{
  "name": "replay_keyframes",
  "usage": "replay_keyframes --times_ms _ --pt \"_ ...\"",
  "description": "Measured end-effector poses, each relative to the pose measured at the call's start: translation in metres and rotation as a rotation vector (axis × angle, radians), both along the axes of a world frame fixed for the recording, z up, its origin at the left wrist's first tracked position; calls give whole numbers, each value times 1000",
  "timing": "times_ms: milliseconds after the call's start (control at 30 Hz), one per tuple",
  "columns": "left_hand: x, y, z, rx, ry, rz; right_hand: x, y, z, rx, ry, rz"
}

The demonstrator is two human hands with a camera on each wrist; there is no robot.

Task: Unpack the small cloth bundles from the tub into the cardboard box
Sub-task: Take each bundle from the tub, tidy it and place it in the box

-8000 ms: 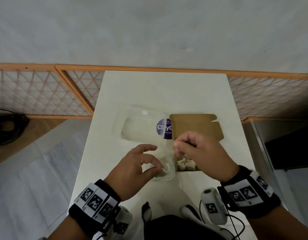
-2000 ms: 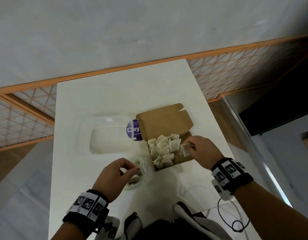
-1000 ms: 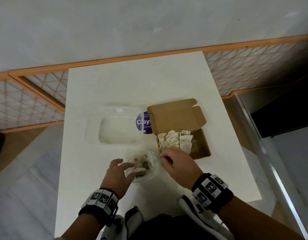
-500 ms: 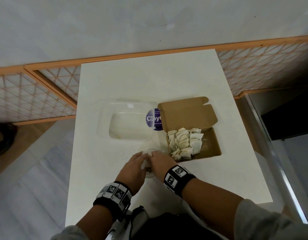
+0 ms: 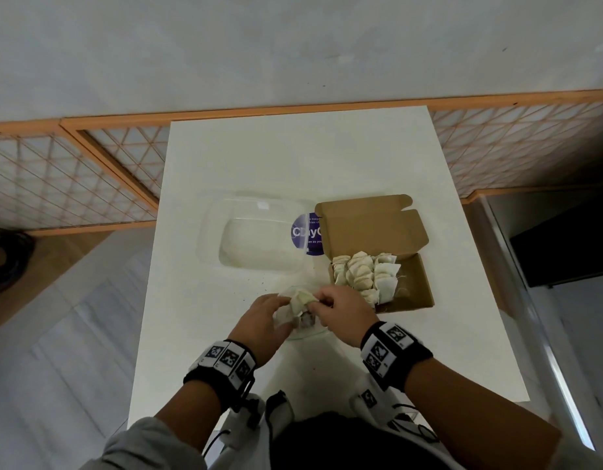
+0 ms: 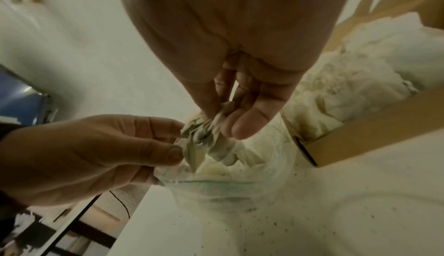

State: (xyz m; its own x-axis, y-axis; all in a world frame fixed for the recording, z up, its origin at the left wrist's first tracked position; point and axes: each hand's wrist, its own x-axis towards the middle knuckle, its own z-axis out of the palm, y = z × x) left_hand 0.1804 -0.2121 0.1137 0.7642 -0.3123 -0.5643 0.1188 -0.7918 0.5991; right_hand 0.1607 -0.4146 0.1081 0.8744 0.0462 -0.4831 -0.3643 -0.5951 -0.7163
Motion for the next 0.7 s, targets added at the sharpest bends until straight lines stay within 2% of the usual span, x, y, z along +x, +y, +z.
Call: replay_keyframes --times_ms 100,233,433,533,700 --pt "0 -1 1 19 -73 -2 -2 -2 0 79 32 -52" --pt "-1 -3 5 50 -151 -19 -5 -4 0 97 20 -23" --pt "0 -6 23 5 -231 -32 -4 -5 15 88 -85 9" --pt "3 -7 36 -118 -236 -45 0 -7 35 -1 -173 116" --pt "9 -6 56 -280 -100 -17 2 -18 71 -287 -382 364"
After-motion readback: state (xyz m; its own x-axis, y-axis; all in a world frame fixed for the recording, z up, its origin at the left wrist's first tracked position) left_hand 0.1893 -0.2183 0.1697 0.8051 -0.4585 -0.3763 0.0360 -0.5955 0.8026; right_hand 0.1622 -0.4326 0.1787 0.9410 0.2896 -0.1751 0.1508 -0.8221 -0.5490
